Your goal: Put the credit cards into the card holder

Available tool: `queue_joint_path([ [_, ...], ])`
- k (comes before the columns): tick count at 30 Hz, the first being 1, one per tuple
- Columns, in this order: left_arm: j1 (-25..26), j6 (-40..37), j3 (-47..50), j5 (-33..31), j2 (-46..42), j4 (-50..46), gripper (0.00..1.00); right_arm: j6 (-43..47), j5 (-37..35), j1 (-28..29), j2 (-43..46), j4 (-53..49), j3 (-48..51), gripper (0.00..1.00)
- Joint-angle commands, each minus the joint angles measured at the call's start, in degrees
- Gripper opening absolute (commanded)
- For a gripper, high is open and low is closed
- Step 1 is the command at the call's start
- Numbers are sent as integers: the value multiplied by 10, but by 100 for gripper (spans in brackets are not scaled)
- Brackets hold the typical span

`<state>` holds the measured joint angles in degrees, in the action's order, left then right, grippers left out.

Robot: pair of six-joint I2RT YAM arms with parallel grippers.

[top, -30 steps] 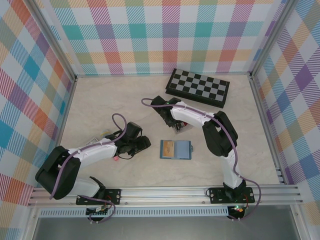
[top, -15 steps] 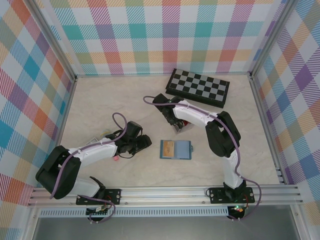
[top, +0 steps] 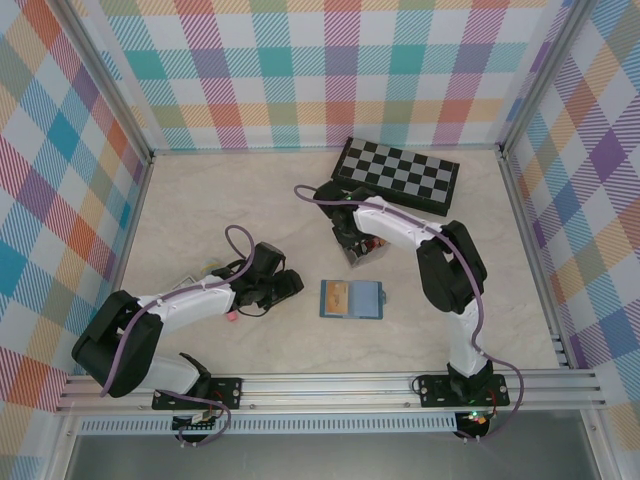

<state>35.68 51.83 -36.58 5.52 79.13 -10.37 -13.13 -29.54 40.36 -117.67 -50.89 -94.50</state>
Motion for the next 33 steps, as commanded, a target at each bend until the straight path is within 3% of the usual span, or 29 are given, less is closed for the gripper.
queue_joint_path([
  [1, -7, -1, -14, 8, 4, -2, 60, -15, 61, -1, 14, 7, 12, 34],
  [11, -7, -2, -20, 7, 6, -6, 60, -50, 172, 1, 20, 2, 14, 34],
  [22, -8, -2, -24, 5, 9, -5, 60, -27, 124, 19, 60, -2, 0, 37],
  [33, -7, -3, -24, 4, 8, -6, 60, -5, 77, 35, 13, -5, -5, 41],
])
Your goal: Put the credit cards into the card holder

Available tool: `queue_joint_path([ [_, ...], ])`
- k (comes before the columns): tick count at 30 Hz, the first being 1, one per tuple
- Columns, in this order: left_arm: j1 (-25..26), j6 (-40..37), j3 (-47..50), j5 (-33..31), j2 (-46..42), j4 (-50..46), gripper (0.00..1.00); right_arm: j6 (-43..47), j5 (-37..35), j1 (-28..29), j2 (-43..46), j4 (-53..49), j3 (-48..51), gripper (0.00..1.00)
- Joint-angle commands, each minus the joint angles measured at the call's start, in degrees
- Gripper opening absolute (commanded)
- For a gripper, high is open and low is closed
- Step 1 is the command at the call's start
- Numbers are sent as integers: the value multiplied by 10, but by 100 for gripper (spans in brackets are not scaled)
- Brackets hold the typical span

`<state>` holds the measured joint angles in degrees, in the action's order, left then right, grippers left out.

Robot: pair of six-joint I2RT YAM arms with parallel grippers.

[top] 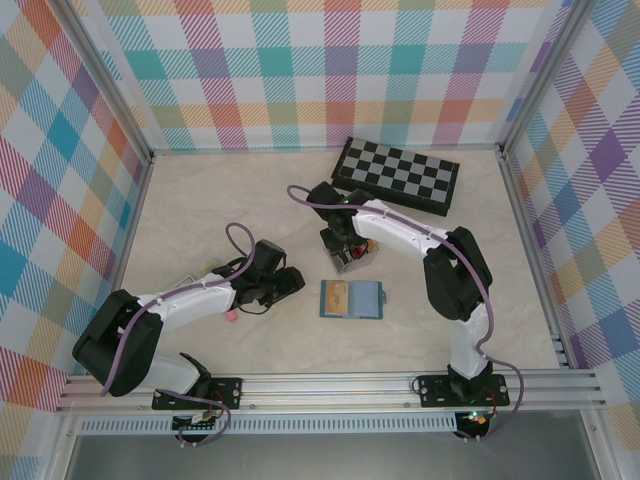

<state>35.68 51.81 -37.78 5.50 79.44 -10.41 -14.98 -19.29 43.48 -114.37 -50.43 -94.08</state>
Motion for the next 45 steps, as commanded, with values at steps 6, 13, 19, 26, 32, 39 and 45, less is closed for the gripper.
queue_joint_path([
  [6, -7, -2, -10, 2, 4, -6, 60, 17, -22, 8, -38, -4, -8, 43],
  [13, -7, -2, -9, 2, 2, -8, 60, 12, -107, 18, -61, -23, -21, 44],
  [19, -7, -2, -8, 3, 2, -7, 60, 20, -151, 20, -32, -12, -16, 41],
  [26, -7, -1, -7, 3, 2, -7, 60, 24, -156, 11, -21, -12, -5, 36],
  [32, -7, -1, -7, 4, 3, -6, 60, 26, -155, 10, -15, -8, 1, 30],
  [39, -7, -2, -8, 5, 7, -6, 60, 23, -154, 10, -14, -13, 1, 18],
  [45, -7, -1, -6, 6, 6, -6, 60, 16, -134, 10, 7, -21, 0, 11],
])
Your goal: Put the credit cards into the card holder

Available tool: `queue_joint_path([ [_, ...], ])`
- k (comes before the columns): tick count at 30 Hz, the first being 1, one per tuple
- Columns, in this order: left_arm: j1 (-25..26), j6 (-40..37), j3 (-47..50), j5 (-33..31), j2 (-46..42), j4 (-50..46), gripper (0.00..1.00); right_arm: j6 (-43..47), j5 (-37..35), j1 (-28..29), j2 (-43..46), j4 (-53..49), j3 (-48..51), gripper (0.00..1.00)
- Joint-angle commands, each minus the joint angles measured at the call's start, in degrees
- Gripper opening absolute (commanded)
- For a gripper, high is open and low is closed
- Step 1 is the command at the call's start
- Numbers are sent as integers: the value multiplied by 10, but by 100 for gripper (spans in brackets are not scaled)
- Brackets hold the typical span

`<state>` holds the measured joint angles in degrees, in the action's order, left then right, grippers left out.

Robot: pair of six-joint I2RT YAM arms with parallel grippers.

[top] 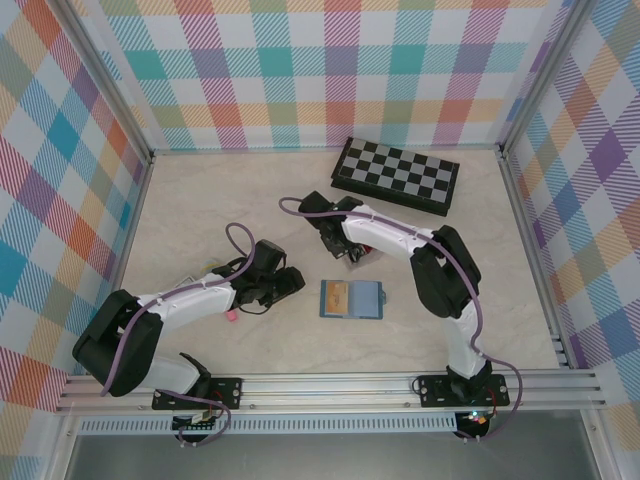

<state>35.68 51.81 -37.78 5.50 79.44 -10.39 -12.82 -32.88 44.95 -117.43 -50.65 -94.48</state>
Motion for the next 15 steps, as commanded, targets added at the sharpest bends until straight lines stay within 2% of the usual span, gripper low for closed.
queue_joint_path([
  [1, -7, -1, -7, 5, 6, -6, 60, -7, 9, -5, 42, -18, 5, 10],
  [10, -7, -4, -18, 8, 0, -12, 60, -32, 77, -8, 74, -24, 3, 2],
  [15, -13, -3, -31, 38, -13, 0, 61, -72, 175, -37, 144, 3, 35, 1],
])
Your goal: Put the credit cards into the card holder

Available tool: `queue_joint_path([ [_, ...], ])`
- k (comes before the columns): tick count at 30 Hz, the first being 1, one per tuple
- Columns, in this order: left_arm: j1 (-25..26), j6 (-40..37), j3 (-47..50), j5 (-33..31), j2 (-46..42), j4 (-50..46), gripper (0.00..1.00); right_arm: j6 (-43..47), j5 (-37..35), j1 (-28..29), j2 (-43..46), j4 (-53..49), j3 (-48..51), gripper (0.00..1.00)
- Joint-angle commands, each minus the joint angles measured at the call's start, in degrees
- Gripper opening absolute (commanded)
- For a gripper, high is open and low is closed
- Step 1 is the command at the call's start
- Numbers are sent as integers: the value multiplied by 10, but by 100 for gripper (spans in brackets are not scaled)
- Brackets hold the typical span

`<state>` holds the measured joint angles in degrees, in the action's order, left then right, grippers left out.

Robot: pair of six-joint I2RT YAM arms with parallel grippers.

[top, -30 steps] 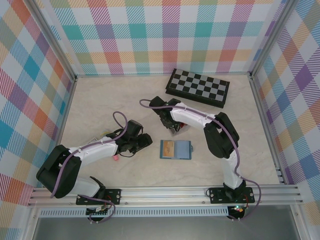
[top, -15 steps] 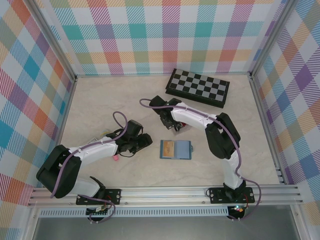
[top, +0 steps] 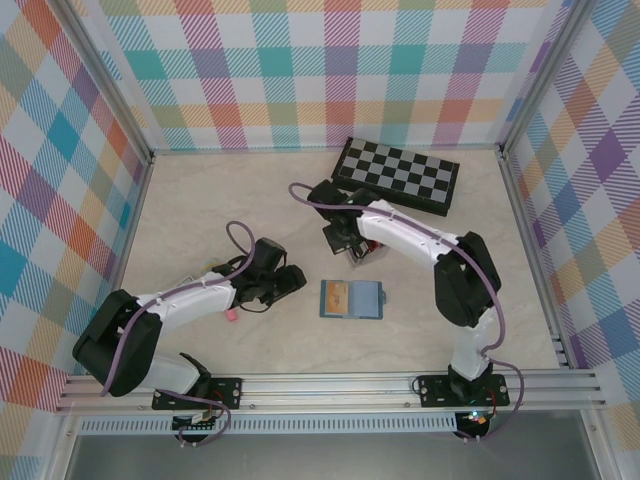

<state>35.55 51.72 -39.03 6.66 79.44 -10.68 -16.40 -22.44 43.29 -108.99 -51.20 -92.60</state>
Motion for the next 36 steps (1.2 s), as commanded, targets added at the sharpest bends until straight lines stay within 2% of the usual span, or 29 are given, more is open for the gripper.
queue_joint_path([
  [1, -17, 1, -20, 43, -17, 16, 61, -46, 101, -31, 84, 23, 33, 1],
  [3, -27, 10, -20, 74, -24, 46, 63, -69, 168, -57, 128, 51, 66, 1],
  [7, -41, 37, -28, 154, -23, 132, 67, -138, 360, -127, 224, 157, 165, 1],
  [13, -41, 96, -57, 245, 16, 276, 69, -237, 517, -191, 308, 288, 273, 1],
  [18, -38, 129, -83, 280, 47, 351, 68, -278, 571, -200, 322, 343, 309, 2],
  [21, -34, 133, -98, 292, 61, 363, 65, -301, 590, -201, 321, 374, 324, 2],
  [23, -33, 138, -100, 296, 66, 378, 60, -309, 596, -203, 318, 386, 331, 2],
  [27, -33, 135, -96, 289, 62, 376, 44, -316, 603, -207, 316, 396, 342, 2],
  [32, -33, 136, -97, 294, 63, 389, 36, -346, 641, -218, 306, 444, 365, 3],
  [36, -33, 134, -104, 296, 62, 388, 26, -347, 639, -221, 302, 438, 370, 3],
])
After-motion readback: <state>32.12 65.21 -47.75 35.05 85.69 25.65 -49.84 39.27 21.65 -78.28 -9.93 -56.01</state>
